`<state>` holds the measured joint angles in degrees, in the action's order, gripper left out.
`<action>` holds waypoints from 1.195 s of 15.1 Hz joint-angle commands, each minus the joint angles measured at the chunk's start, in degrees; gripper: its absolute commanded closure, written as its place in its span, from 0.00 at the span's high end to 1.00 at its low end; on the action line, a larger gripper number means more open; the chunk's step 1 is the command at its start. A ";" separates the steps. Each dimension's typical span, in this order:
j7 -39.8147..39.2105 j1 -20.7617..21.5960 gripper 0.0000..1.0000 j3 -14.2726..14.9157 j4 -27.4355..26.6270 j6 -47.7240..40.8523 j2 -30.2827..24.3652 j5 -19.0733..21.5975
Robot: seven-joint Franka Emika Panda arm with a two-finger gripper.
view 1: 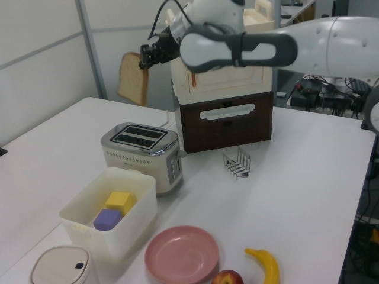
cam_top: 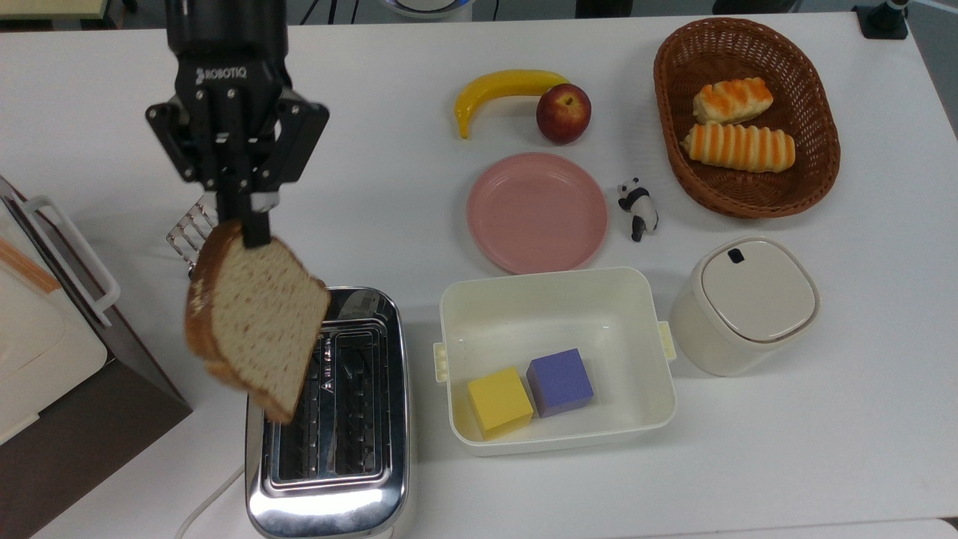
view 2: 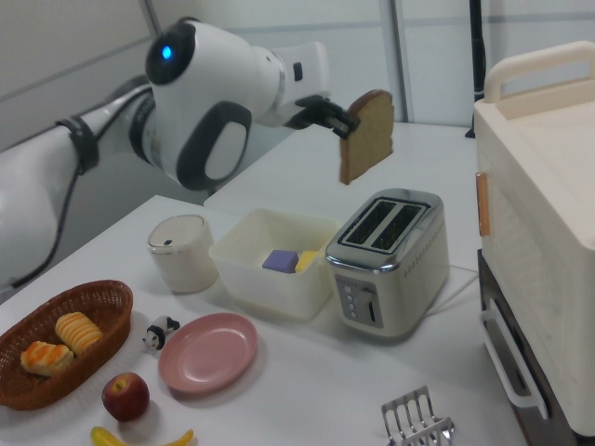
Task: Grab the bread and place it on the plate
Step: 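Lift the bread slice straight up out of the toaster slot, then carry the hanging bread slice over to the pink plate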
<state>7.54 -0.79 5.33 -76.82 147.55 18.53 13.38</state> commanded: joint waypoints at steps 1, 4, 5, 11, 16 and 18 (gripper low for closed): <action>-1.99 0.44 0.16 -0.14 -2.89 -14.79 -5.96 1.04; -5.77 1.58 0.16 -0.14 -2.55 -27.89 -6.49 0.42; -7.52 2.45 0.16 -0.14 -2.54 -32.37 -6.49 -0.28; -8.24 7.90 0.16 -0.14 -3.86 -40.75 -5.18 -4.67; -7.71 12.04 0.16 -0.14 -6.23 -41.11 -3.33 -6.61; -7.71 12.92 0.16 -0.14 -7.38 -41.11 -1.93 -7.66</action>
<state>0.48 10.69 4.59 -82.40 107.36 16.21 7.34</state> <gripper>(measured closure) 0.841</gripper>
